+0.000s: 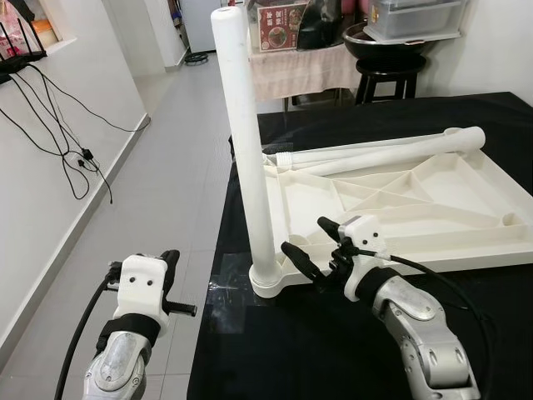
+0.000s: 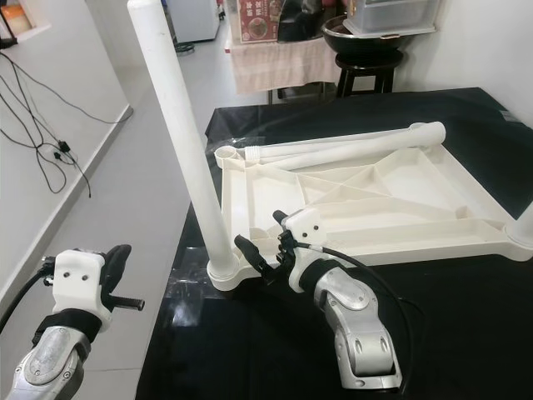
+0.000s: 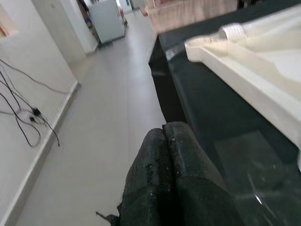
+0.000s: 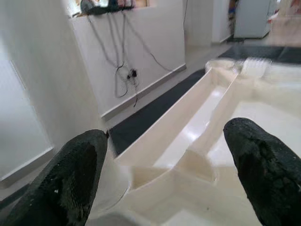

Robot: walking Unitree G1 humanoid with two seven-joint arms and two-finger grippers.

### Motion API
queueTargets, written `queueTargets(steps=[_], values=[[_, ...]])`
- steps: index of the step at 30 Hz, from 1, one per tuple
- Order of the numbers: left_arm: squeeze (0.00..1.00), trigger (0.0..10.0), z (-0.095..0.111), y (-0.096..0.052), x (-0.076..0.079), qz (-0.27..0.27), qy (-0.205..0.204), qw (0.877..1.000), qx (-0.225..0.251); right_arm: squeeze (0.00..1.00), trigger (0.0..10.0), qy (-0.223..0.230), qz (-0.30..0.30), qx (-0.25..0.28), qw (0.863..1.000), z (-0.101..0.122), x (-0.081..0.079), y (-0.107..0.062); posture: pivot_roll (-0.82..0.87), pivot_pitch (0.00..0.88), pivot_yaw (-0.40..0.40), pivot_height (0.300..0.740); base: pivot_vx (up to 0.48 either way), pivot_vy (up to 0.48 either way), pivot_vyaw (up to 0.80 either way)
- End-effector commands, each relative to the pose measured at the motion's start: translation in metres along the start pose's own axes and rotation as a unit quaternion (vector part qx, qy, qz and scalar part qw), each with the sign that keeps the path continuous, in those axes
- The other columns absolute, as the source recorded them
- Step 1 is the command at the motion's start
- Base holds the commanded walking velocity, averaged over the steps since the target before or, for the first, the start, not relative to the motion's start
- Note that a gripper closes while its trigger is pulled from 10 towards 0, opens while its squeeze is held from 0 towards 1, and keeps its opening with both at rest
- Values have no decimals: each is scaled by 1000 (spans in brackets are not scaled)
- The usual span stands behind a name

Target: Building children table

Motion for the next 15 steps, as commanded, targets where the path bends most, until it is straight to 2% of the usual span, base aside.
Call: queueTargets(steps=[1, 4, 5, 8, 10, 15], values=[[0, 10000, -4, -3, 3, -8, 0, 1000, -12, 0, 10000, 11, 24, -6, 1000, -5, -11, 0, -81, 63, 74, 740, 0, 0, 0], [0, 10000, -6, -4, 4, -8, -3, 1000, -16, 0, 10000, 14, 17, -5, 1000, -7, -11, -3, -92, 56, 75, 740, 0, 0, 0], [0, 10000, -7, -5, 5, -9, -9, 1000, -19, 0, 10000, 19, -20, -8, 1000, -9, -3, -6, -101, 52, 75, 740, 0, 0, 0], [0, 10000, -9, -5, 5, -10, -12, 1000, -21, 0, 10000, 23, -47, -10, 999, -10, 3, -9, -104, 52, 76, 740, 0, 0, 0], [0, 10000, -12, -7, 5, -19, -18, 999, -29, 0, 10000, 21, -85, -25, 996, -18, 10, -21, -124, 47, 86, 740, 0, 0, 0], [0, 10000, -17, -11, 6, -24, -18, 999, -36, 0, 10000, 27, -104, -32, 994, -23, 13, -24, -121, 47, 88, 740, 0, 0, 0]])
Point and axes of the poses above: a point about 5 cm out from each wrist's last joint towards the gripper, its own y axis pointing out of the wrist towards the gripper, its own z axis along the axis of the wrist's last joint, x = y × z, the point moved 2 cm from there along y, pointing out of the wrist towards the gripper, and after that the axes turned 2 degrees about y, right-handed, at the moved point
